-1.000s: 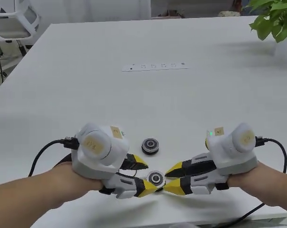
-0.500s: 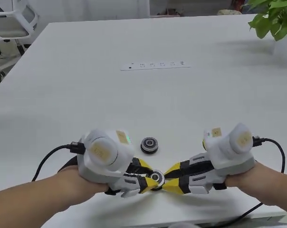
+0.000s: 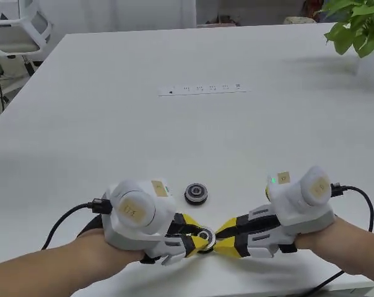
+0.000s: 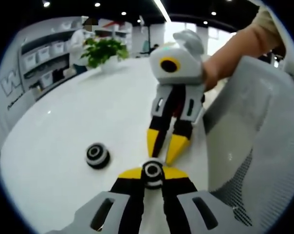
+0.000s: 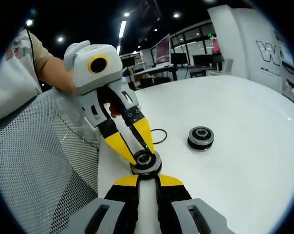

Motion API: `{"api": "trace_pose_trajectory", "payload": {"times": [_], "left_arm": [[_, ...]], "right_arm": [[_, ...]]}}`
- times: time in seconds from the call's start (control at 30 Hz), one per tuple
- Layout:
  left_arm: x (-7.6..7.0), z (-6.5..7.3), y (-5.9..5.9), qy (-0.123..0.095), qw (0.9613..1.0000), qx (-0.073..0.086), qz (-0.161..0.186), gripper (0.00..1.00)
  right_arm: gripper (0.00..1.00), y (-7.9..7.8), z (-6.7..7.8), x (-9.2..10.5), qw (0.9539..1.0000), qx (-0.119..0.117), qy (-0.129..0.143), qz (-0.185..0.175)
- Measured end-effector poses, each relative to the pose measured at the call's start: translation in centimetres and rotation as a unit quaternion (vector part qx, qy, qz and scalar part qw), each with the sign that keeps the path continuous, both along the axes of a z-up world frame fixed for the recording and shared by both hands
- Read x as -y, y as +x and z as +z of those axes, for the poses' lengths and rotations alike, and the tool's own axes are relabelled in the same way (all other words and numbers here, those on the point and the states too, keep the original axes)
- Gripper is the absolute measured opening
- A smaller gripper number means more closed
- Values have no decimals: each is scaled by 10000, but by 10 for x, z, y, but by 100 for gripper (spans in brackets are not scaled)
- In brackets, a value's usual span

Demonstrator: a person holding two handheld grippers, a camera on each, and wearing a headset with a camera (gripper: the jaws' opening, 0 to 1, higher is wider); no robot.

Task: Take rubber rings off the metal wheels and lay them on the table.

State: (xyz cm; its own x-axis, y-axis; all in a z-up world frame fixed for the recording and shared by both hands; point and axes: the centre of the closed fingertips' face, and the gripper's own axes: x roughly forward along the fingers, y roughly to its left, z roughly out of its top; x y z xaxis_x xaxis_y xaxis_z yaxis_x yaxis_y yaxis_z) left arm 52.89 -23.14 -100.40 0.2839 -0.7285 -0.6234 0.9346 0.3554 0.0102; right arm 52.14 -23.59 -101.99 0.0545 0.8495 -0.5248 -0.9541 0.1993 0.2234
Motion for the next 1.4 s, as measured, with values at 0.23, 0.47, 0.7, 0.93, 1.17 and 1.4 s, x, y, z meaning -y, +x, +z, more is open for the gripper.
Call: {"api": "trace_pose_trajectory", "payload": {"times": [0.23,0.47,0.7,0.93,1.17,1.4], "left_arm": [[0,1,0,-13,10000,-7,36,14],[1,0,1,87,9999,122,34,13],[2,0,1,84,9999,147,1,13],[2,0,1,101,9998,156,11,12],[2,0,0,134,9998,157,29,12],[1,0,0,165,9997,161,41,12]], "right_arm": [[0,4,-1,3,9996,-207,2,-210],[0,9,-2,7,9864,-1250,432,-978],[0,11,3,10,9734,-1709,797,-1300],[0,13,10,8,9663,-1875,1044,-1422],[0,12,12,6,9607,-2049,1150,-1481],[0,12,14,4,9609,-2037,1149,-1482]]}}
